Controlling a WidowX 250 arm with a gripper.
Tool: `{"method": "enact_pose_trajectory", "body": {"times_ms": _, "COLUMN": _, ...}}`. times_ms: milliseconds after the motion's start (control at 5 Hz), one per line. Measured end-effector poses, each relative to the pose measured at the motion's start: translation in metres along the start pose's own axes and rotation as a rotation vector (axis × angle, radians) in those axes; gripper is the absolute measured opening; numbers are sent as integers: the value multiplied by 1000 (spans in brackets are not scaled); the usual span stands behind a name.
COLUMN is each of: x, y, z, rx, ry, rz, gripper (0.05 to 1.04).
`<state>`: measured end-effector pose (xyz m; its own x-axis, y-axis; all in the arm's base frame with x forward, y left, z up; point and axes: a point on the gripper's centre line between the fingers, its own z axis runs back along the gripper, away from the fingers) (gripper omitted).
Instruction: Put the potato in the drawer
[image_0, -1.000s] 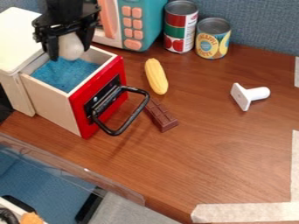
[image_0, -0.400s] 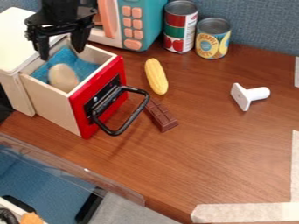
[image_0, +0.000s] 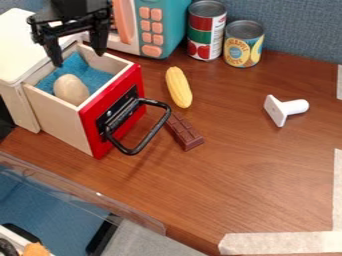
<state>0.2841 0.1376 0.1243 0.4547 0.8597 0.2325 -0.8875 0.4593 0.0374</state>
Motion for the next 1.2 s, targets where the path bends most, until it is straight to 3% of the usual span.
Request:
{"method": "enact_pose_trajectory", "body": {"times_ms": 200, "x": -7, "y": -11, "z": 16, "rx": -105, "ry": 18, "rz": -44, "gripper": 999}}
{"method": "enact_pose_trajectory", "body": {"times_ms": 400, "x": -28, "y": -32, "z": 32, "rx": -177, "ry": 7, "rz": -154, "gripper": 999}}
{"method": "enact_pose_trajectory", "body": {"times_ms": 600, "x": -48, "y": -50, "z": 33, "rx": -219, "ry": 16, "rz": -251, "gripper": 999}}
{"method": "enact_pose_trajectory", "body": {"times_ms": 800, "x": -67, "y": -69, "z": 30, "rx": -240, "ry": 22, "rz": -332, "gripper": 999}}
{"method": "enact_pose_trajectory", "body": {"times_ms": 1000, "x": -92, "y": -88, "z": 15, "rx": -221, "ry": 53, "rz": -420, "gripper": 999}}
{"method": "enact_pose_trajectory", "body": {"times_ms": 1200, "x": -106, "y": -97, "z": 10, "rx": -183, "ry": 29, "rz": -478, "gripper": 999}}
